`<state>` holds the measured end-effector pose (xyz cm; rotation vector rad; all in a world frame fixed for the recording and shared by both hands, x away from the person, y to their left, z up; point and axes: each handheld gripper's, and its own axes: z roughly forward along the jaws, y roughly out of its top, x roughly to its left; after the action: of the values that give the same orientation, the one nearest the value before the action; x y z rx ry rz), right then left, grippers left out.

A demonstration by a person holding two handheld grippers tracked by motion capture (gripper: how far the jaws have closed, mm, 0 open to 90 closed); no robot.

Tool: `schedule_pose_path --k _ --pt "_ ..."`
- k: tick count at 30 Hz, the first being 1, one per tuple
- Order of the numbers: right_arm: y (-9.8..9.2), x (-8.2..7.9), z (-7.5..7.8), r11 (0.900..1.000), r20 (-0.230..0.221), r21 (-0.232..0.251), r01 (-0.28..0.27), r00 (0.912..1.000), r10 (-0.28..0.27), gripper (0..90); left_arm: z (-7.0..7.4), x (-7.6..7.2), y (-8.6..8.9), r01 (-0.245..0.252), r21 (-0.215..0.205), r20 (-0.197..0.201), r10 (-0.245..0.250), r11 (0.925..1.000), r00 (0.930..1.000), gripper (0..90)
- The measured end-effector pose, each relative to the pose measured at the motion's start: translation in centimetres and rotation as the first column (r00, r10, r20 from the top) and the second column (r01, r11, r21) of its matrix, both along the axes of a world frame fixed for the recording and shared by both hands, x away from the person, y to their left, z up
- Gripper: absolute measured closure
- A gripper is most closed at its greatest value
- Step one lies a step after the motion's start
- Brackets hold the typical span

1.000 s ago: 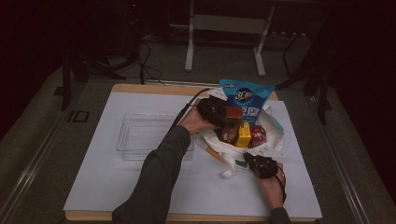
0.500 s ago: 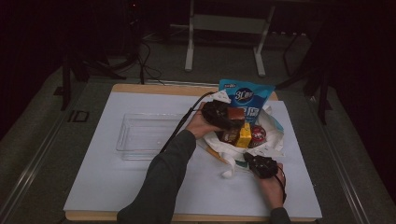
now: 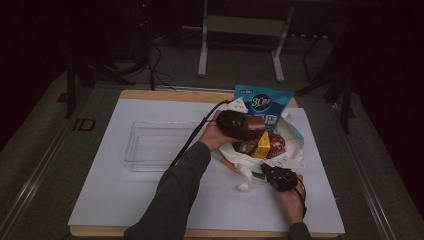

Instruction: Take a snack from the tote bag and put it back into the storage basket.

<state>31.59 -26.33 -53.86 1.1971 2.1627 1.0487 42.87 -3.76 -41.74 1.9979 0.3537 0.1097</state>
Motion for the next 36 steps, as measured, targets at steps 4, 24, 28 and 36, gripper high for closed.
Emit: schedule_pose_path --k 4,24,28,36 --pt "0.0 0.0 0.0 1.0 0.0 0.0 -0.001 1.0 0.001 86.0 0.0 -0.2 0.1 -0.011 -0.004 0.013 0.011 0.9999 0.9999 39.0" --pt "0.1 0.0 0.0 1.0 0.003 -0.005 0.0 1.0 0.0 86.0 -0.1 -0.8 0.9 -0.052 -0.097 0.015 0.053 0.9939 0.9985 39.0" --pt "0.1 -0.1 0.0 1.0 0.004 -0.004 0.0 1.0 0.0 86.0 0.0 -0.9 0.7 -0.056 -0.122 0.024 0.059 0.9909 0.9979 38.7" --pt "0.1 -0.1 0.0 1.0 0.005 -0.006 0.0 1.0 0.0 86.0 0.3 -1.2 0.9 -0.069 -0.149 0.038 0.075 0.9864 0.9964 39.1"
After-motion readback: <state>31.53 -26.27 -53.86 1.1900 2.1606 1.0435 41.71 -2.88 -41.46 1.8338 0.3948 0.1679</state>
